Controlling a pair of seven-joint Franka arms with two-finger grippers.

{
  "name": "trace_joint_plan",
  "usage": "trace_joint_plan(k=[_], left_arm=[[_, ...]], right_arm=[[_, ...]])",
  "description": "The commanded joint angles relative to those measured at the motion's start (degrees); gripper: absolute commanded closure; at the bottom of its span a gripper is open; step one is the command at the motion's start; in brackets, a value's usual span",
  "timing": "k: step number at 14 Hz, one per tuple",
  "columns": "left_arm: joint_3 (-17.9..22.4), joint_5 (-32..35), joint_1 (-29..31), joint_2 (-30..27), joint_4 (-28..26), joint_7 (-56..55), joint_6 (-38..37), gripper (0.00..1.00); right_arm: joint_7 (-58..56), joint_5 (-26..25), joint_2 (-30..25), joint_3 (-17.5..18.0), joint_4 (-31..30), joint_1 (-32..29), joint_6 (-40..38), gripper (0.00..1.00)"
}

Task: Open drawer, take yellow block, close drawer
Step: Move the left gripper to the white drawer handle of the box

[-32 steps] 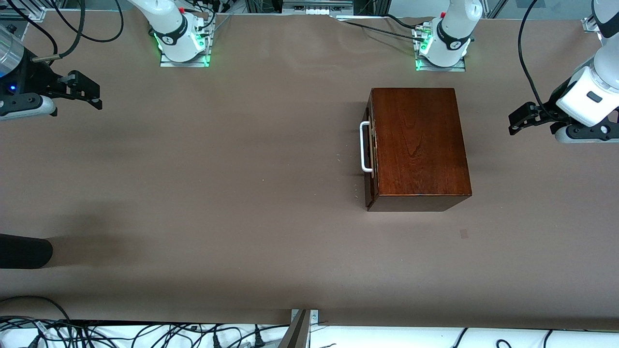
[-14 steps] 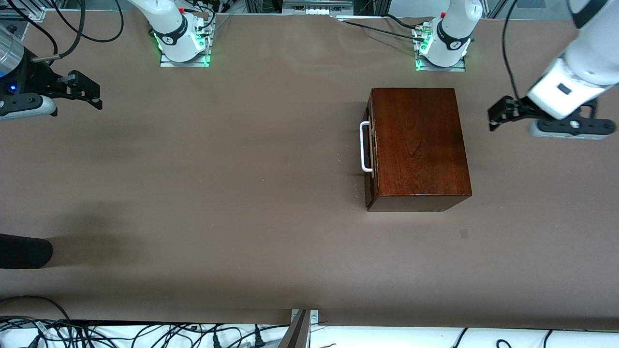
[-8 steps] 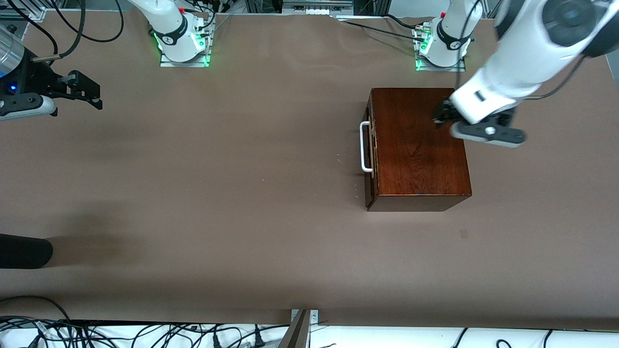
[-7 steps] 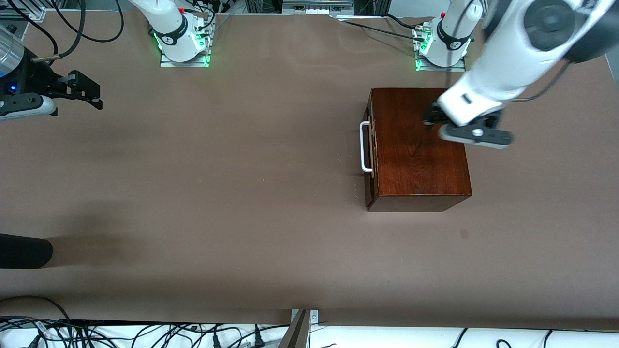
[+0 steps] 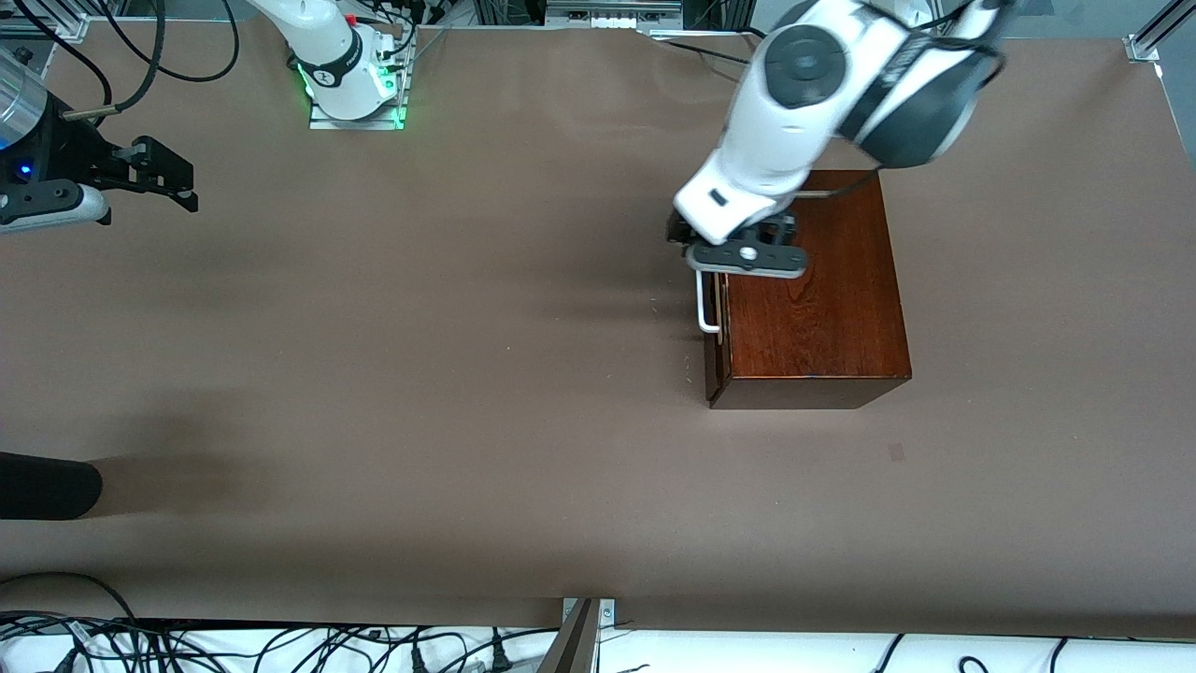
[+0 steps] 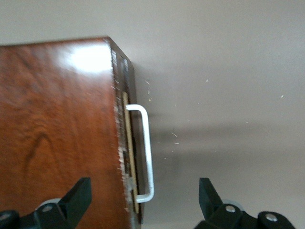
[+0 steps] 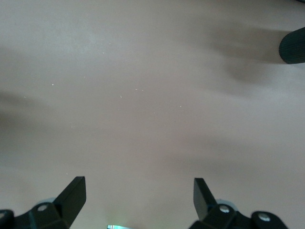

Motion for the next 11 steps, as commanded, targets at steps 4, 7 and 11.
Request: trace_joint_plan(k=[4,7,11], left_arm=[[0.14,10.79,-7.99,9.04,1.34,-15.11,2.7,0.0],[0.32,14.65,-8.08,11.24,0.37,-16.0,2.18,0.0],[0.76,15.37,-8.08,13.27,0.37,-16.44,2.26,0.0]], right_arm=[[0.24,-0.16,-0.12,0.09,0.59,0.15,-0.17,0.0],[0.5,-0.07,-0.12,0.1,0.59,0.15,-0.26,0.0],[0.5,-0.07,-0.21,0.1,0.59,0.15,-0.52,0.0]])
